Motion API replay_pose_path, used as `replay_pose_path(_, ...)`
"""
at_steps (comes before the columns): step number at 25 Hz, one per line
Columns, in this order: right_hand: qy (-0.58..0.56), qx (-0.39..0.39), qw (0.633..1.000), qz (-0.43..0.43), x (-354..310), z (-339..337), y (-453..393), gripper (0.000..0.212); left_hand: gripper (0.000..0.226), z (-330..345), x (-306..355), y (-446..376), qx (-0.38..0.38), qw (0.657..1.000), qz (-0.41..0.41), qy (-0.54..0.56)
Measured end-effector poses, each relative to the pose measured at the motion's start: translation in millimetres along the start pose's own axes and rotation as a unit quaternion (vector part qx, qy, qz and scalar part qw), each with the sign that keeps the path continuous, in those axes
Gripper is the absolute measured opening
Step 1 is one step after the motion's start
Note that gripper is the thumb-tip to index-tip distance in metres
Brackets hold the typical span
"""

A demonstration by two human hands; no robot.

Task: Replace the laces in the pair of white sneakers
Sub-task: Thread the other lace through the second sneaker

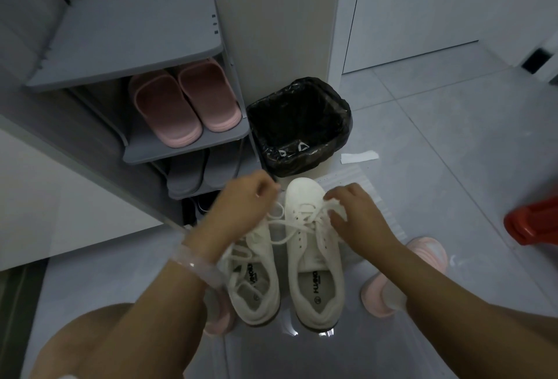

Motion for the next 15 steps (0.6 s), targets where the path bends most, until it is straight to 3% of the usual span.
replay_pose_path(3,0.115,-0.055,0.991,0.038,10.1,4.4,-10.2,0.043,0.024,52.3,6.6,-0.9,-0.093,0.978,0.040,-0.183)
replay_pose_path(5,0.142,-0.096,0.983,0.069,15.3,13.4,-14.2,0.026,0.027,68.0,8.0,-1.2,-0.093,0.966,0.049,-0.237)
replay_pose_path(6,0.098,-0.099,0.987,0.077,15.4,13.8,-14.5,0.017,0.027,71.6,7.5,-2.1,-0.089,0.964,0.049,-0.245)
replay_pose_path(8,-0.128,-0.091,0.981,0.116,16.9,7.4,-12.5,0.009,0.025,74.7,6.6,-4.0,-0.084,0.967,0.050,-0.235)
replay_pose_path(9,-0.269,-0.084,0.950,0.137,18.1,3.0,-10.9,0.010,0.024,75.4,5.7,-5.6,-0.083,0.969,0.052,-0.226)
replay_pose_path(11,-0.499,-0.063,0.852,0.147,15.9,-10.2,-5.7,0.011,0.022,73.5,3.7,-8.5,-0.085,0.972,0.057,-0.210)
replay_pose_path(13,-0.623,-0.033,0.769,0.137,12.9,-26.1,-2.4,0.012,0.019,71.0,-0.9,-11.8,-0.088,0.974,0.058,-0.200)
replay_pose_path(15,-0.687,-0.011,0.715,0.128,11.7,-39.3,0.1,0.011,0.018,69.7,-6.0,-14.1,-0.093,0.976,0.052,-0.190)
Point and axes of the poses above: each hand's wrist, its own y-axis away from the middle knuckle, its own z-axis out of the palm, x = y × z, the point moved 5 cm from there along -y, towards the middle knuckle, and after that the axes turned 14 degrees about -x, right-handed, at the moved point
